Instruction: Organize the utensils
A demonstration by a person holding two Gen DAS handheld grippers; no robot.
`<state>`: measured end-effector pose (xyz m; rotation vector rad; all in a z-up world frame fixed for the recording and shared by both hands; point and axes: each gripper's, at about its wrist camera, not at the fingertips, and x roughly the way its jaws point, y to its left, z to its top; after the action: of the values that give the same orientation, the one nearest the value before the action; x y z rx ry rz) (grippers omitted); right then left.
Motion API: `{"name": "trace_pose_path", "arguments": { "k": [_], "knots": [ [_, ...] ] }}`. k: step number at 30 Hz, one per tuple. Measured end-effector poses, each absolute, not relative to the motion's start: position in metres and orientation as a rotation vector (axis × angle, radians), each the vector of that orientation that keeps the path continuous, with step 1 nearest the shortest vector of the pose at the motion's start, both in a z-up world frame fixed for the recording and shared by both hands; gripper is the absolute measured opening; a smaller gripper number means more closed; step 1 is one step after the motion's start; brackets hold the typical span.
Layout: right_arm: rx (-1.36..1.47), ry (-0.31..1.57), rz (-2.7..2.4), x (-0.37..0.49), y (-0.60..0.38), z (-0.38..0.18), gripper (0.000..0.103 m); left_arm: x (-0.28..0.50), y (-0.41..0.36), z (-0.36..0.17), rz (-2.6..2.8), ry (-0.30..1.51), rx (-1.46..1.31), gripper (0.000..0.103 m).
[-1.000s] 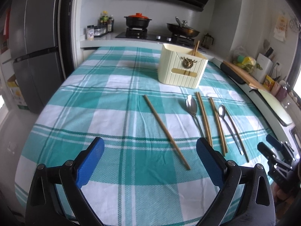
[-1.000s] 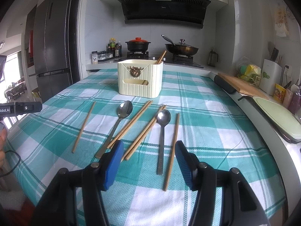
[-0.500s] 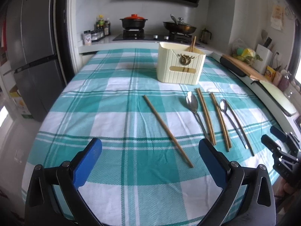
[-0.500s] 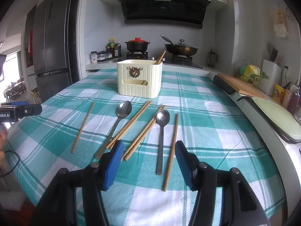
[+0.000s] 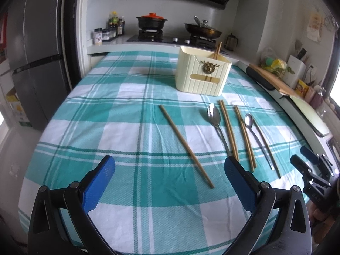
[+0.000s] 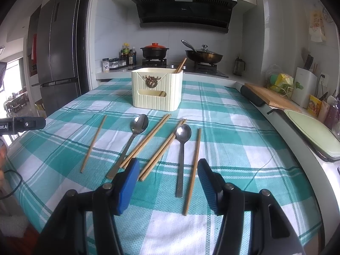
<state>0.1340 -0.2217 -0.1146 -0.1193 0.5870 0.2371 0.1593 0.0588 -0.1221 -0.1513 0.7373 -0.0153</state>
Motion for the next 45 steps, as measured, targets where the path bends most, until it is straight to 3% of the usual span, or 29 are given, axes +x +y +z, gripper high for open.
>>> {"name": "trace_pose_path", "arguments": {
  "k": [28,36,45],
  "knots": [
    [-0.076,0.597,0.195,0.142,-0.232,-0.119,0.058,0.188,0.081,-0.135,0.039,0.799,-0.222,0.102],
    [-0.033,0.663,0.149,0.164,-0.251,-0.120,0.058,0.237,0.078,-0.147,0.018,0.886,-0.244,0.102],
    [0.044,0.901,0.169,0.242,-0.281,-0.141,0.055,0.293,0.062,-0.166,0.090,0.956,-0.202,0.102]
  ]
}}
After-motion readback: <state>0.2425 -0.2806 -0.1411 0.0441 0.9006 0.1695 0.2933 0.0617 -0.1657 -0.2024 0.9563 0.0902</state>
